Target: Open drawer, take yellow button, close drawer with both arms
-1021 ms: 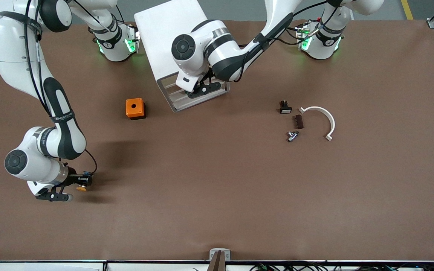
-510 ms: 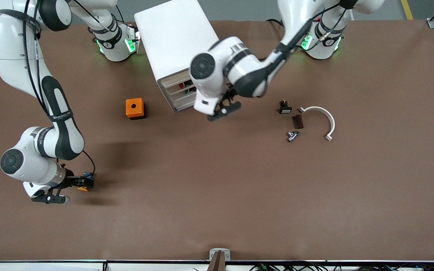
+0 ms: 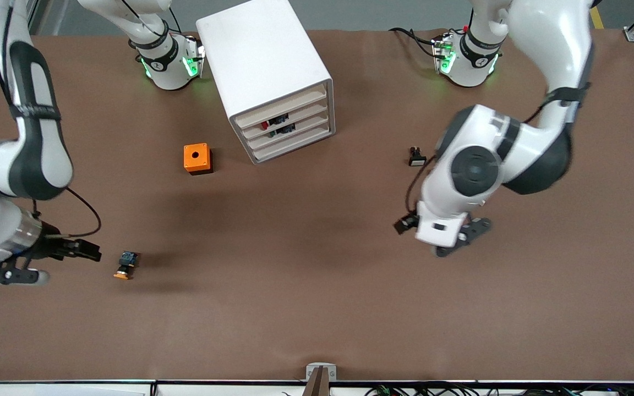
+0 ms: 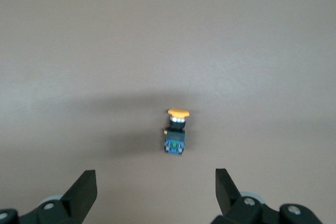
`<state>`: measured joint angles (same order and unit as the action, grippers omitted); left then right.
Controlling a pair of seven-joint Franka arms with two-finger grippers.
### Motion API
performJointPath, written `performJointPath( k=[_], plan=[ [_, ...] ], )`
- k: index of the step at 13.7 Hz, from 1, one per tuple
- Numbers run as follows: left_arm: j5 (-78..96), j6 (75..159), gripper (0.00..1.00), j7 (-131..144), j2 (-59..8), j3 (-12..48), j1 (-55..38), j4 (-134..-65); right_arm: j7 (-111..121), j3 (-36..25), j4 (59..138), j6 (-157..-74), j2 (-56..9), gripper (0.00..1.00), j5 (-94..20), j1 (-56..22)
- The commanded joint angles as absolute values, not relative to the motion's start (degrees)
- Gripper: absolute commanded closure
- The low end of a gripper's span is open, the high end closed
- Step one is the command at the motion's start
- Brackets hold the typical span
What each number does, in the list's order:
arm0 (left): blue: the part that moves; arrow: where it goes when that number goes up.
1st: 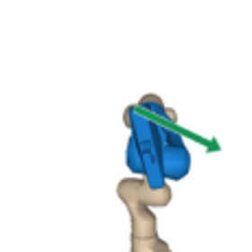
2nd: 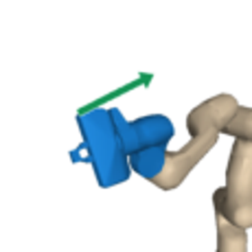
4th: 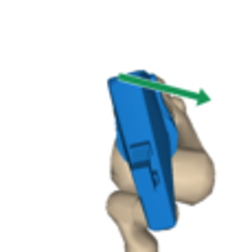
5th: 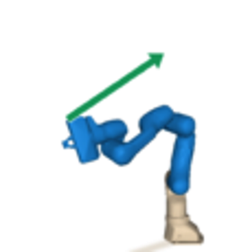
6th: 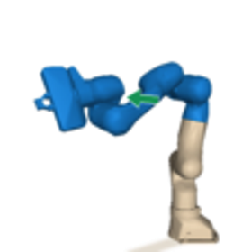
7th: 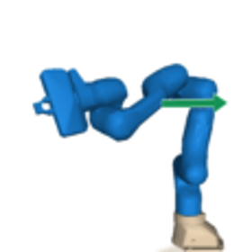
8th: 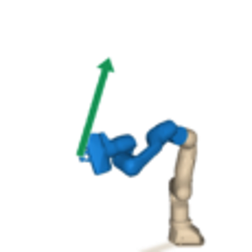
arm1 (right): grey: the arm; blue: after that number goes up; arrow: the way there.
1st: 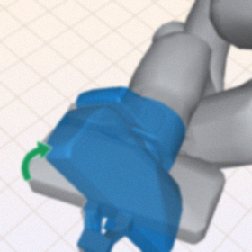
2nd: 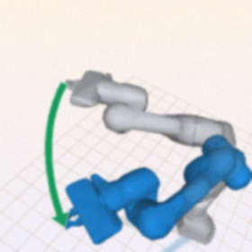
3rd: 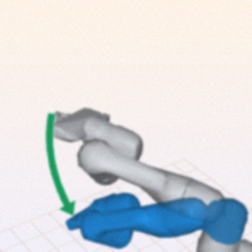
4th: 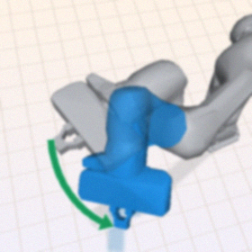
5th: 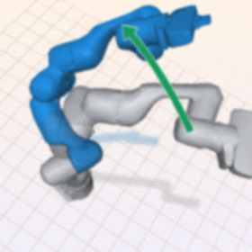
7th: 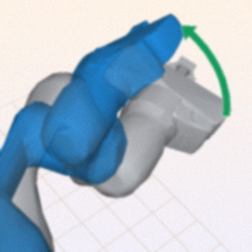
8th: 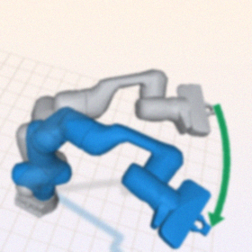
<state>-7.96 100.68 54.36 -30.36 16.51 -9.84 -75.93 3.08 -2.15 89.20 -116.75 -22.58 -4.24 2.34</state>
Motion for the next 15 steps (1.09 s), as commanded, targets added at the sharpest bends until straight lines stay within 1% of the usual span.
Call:
performJointPath(
  k=[1,5,9,10,12,13,15],
  plan=[
    [-9.14,99.50,0.00,47.40,-25.85,17.23,-5.38,-77.08,3.26,-1.49,91.93,-111.99,-14.62,0.00,-3.69,3.43],
    [-9.14,94.58,0.00,36.16,-19.97,17.31,0.43,-77.34,2.81,-1.50,92.90,-101.28,-3.98,0.00,-3.17,4.31],
    [-8.35,90.97,0.00,24.90,-15.57,17.40,3.07,-77.52,2.02,-1.23,94.56,-94.94,3.50,0.00,-2.81,4.13],
    [-8.18,89.84,0.00,21.74,-14.34,17.14,3.16,-77.87,1.93,-1.14,95.01,-93.09,4.21,0.00,-2.81,4.04],
    [-8.00,89.21,0.00,18.64,-8.91,16.09,2.82,-82.59,2.02,-1.06,94.92,-91.76,3.96,0.00,-2.81,3.87],
    [-6.43,89.21,0.00,18.55,-6.35,14.87,2.29,-84.97,1.93,-0.97,94.92,-91.06,4.04,0.00,-2.99,3.95],
    [-2.48,89.21,0.00,18.20,-1.34,10.22,-0.77,-89.63,1.85,-1.05,94.92,-90.88,3.87,0.00,-2.99,3.96]
  ],
)
